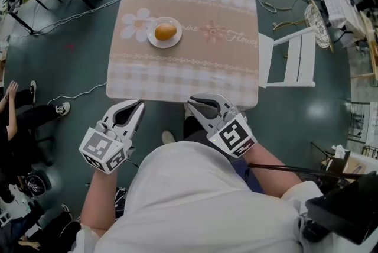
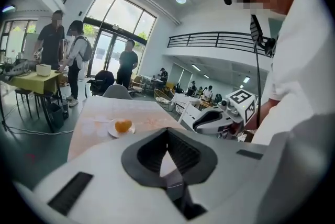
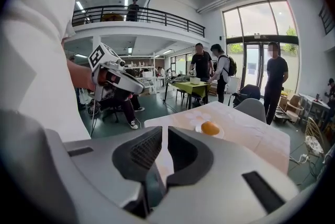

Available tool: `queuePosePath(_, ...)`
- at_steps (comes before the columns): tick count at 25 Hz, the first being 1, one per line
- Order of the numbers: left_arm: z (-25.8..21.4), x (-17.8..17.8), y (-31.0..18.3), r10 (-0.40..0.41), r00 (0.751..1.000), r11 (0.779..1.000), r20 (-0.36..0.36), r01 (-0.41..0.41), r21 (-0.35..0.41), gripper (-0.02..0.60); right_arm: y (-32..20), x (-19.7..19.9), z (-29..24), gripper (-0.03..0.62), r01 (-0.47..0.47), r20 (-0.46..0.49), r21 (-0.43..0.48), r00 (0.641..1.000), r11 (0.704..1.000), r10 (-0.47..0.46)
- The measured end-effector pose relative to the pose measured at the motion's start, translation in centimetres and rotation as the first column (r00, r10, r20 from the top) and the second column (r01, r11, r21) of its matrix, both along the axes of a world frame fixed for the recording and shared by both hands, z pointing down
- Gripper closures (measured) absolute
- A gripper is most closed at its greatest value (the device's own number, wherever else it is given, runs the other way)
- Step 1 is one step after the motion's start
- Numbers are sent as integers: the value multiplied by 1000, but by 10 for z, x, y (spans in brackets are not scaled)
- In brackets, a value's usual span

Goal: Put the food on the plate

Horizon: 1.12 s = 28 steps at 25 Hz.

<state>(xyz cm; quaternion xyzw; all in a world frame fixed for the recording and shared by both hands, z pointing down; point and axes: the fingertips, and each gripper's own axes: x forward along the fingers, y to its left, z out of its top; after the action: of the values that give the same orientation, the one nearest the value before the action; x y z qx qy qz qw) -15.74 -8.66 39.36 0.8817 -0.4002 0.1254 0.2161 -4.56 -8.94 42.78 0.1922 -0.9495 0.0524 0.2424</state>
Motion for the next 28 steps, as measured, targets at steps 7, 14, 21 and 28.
queuePosePath(7,-7,-4,81,47,999,999,-8,-47,13,572,69,-31,-9,557,9,2,13,1000,1000,-9)
queuePosePath(14,-13,-10,131,81,997,996,-20,-80,48,572,119,-45,-18,564,4,0,50,1000,999,-4)
queuePosePath(21,-13,-21,160,57,997,997,-51,-55,50,572,148,-58,-24,572,36,-16,77,999,996,-35)
queuePosePath(28,-1,-43,177,38,998,998,-58,-35,48,572,164,-82,-20,580,74,-50,97,996,993,-70)
